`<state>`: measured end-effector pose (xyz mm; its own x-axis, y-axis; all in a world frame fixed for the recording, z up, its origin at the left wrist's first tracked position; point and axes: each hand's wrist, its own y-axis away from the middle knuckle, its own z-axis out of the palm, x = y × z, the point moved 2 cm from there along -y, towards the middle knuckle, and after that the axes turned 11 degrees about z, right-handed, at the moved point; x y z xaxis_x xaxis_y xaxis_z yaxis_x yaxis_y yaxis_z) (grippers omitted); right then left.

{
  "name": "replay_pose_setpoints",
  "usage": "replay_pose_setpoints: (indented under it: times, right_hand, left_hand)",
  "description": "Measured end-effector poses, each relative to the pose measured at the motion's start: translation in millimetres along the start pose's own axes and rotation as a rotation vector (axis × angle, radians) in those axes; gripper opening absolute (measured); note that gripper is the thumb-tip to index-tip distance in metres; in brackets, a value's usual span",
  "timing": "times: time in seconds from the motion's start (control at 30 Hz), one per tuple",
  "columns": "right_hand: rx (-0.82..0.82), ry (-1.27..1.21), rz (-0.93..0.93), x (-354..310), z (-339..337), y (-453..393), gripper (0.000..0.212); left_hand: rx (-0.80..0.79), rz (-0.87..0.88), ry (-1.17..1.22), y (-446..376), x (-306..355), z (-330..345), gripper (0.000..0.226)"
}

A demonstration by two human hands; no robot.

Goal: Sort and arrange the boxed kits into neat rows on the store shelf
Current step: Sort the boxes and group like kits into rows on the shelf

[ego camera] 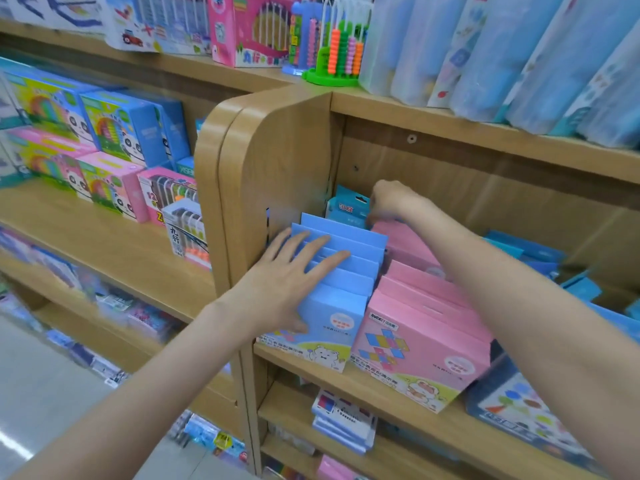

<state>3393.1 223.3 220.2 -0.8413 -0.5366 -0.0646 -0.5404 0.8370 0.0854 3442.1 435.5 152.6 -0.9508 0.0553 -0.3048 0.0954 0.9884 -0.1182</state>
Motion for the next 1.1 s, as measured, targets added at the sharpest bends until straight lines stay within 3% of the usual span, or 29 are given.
replay_pose_setpoints:
  times: [0.1,0.33,0.6,0.77,0.93,1.1]
  right_hand:
    - [0.064,-0.002,0.022,-7,10,-1,0.022]
    - [0.405,-0.347,-0.043,4,-27,6,0.013]
    - [0.676,-0.510,-0.255,25,-45,62,0.008]
    - [0.915,-0.663,-0.226,60,-64,105,0.012]
    - [1.007,-0.642,-0.124,122,-80,163,0.021]
    - [0.894,-0.618,-0.015,200,-75,218,0.012]
  left_hand:
    - [0.068,0.035,-0.035,0,1,-2,0.123]
    - [0.280,0.078,-0.047,-1,-2,11,0.124]
    - [0.290,0.098,-0.022,2,0,9,0.119]
    - [0.242,0.025,0.000,7,5,6,0.125]
    - [0.479,0.034,0.191,13,32,3,0.083]
    - [0.735,0.106,0.353,-5,84,3,0.043]
